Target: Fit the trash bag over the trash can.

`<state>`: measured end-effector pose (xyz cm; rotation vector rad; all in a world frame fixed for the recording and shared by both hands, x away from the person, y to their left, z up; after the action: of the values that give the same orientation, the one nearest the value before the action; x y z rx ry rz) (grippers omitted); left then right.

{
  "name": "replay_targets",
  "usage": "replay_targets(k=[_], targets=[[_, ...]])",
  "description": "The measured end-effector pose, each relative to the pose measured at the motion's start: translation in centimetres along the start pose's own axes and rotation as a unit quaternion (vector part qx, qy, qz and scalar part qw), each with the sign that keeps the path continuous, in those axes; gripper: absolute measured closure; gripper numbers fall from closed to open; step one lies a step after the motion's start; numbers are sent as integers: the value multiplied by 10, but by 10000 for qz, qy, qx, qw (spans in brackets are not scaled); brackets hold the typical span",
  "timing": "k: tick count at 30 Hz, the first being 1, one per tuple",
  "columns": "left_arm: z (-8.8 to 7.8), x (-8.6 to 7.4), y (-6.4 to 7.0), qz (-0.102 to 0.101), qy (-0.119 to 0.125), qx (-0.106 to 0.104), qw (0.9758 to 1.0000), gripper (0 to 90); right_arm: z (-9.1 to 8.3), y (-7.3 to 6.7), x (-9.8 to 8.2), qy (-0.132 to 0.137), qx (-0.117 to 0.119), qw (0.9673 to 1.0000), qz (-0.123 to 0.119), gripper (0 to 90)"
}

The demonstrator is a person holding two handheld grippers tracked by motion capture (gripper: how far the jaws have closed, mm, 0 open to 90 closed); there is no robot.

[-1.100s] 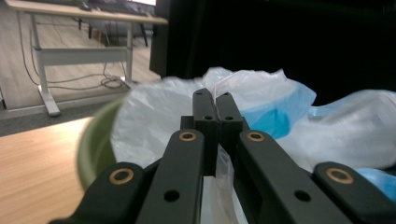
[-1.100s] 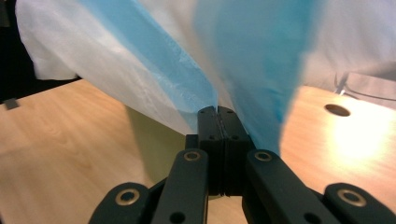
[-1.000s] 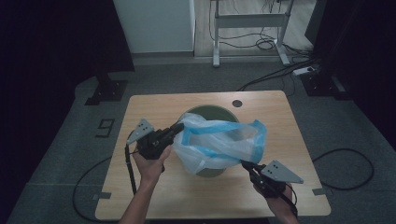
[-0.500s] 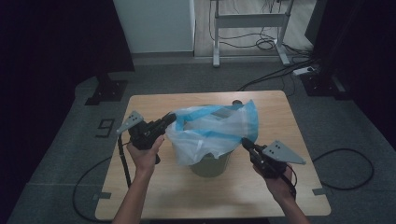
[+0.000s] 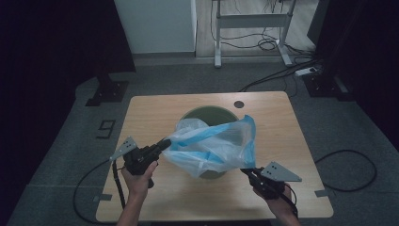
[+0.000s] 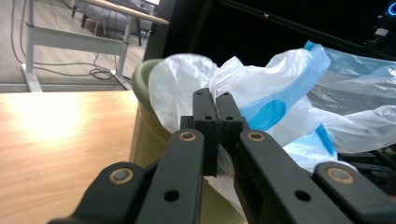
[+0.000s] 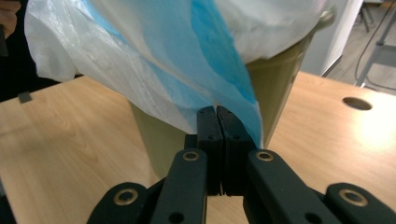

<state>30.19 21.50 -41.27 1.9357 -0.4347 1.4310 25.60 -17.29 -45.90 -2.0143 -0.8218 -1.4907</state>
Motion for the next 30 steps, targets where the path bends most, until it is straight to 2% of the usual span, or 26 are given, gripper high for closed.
replay_targets(k=[7,10,14,16,17,18,20,25,28,30], targets=[[-7,-17,-4,-60,-134,42,9999,897,6,-1,-13,-240,145,9996,62,874],[-4,-23,-10,-113,-230,101,9996,896,12,3,-18,-485,84,9988,69,869],[-1,-22,-9,-111,-206,67,9997,886,19,11,-18,-569,38,9981,224,866],[-3,-15,-3,18,-131,37,9999,779,22,13,-15,-561,-9,9979,322,866],[-4,-12,1,100,-94,66,9999,690,22,12,-13,-552,-7,9980,294,862],[-6,-8,5,183,-23,101,9998,646,22,11,-11,-532,-6,9982,275,861],[-10,1,12,299,56,14,9995,554,21,10,-7,-515,-28,9984,212,858],[-9,20,33,595,-23,-105,9982,378,17,11,-4,-502,-90,9984,234,858],[-6,28,44,746,-52,-222,9970,319,16,11,-2,-488,-90,9985,250,857],[0,31,49,854,-184,-300,9957,300,15,12,0,-451,-100,9986,256,857]])
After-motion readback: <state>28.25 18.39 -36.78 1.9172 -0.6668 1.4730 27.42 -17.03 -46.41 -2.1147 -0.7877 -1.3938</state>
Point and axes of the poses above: each handheld gripper's, and its own axes: z roughly forward along the jaws, x roughly out of its top, y roughly to its right, the point moved 1 cm from there along z, roughly forward along the jaws, and after that the axes turned 5 degrees about x, right-handed, at the moved point
